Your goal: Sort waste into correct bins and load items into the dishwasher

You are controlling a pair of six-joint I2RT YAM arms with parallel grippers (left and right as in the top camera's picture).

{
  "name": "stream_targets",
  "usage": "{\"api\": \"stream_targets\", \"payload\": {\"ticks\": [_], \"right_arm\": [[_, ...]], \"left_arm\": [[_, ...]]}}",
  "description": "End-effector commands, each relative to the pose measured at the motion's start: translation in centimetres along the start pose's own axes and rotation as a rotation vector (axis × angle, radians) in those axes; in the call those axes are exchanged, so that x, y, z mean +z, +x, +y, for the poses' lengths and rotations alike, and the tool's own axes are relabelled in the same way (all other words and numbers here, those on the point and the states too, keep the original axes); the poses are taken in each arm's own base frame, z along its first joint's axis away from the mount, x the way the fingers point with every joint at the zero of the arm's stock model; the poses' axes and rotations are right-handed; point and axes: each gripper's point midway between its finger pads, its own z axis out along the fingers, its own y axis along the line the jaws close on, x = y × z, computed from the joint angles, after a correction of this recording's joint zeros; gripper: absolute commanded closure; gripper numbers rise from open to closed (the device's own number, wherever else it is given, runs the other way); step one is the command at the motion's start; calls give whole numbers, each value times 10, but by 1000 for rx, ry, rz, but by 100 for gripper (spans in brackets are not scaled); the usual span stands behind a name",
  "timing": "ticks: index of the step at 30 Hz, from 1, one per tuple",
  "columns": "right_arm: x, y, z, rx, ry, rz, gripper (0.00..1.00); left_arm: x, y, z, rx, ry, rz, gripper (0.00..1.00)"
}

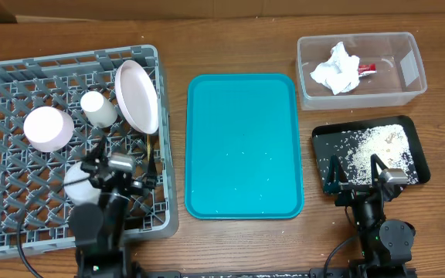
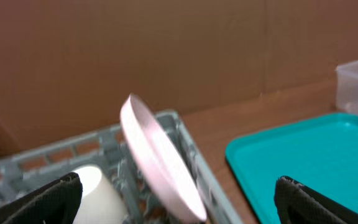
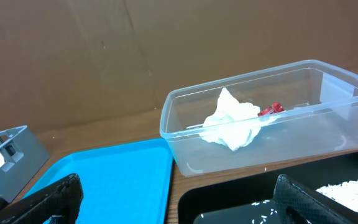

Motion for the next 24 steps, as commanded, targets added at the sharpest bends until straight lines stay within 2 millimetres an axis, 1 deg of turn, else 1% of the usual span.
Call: {"api": "stream_targets", "payload": {"ticks": [1,5,8,11,13,16,20,21,24], "right_arm": [[0,2,0,-4,-7,-4,0],[0,2,0,-4,-7,-4,0],[0,2,0,-4,-7,-4,0],[0,2,0,-4,-7,-4,0],[0,2,0,-4,-7,-4,0],[0,2,0,-4,-7,-4,0],[0,2,0,-4,-7,-4,0],[0,2,0,-4,-7,-4,0],[0,2,0,-4,-7,-4,0]], "left_arm": [[-7,-3,-9,58,19,-68,0],[-14,-8,-18,113,34,-124,0],[-18,-5,-24,159,40,-150,0],[-22,1,-24,157,38,-132,0],[-23,5,-22,152,19,-116,0],[-25,24,-13,106,-34,-31,0],[-32,54,10,-132,-187,84,0],[-32,54,12,-160,-201,81,0],[-32,54,12,-158,-200,80,0]]}}
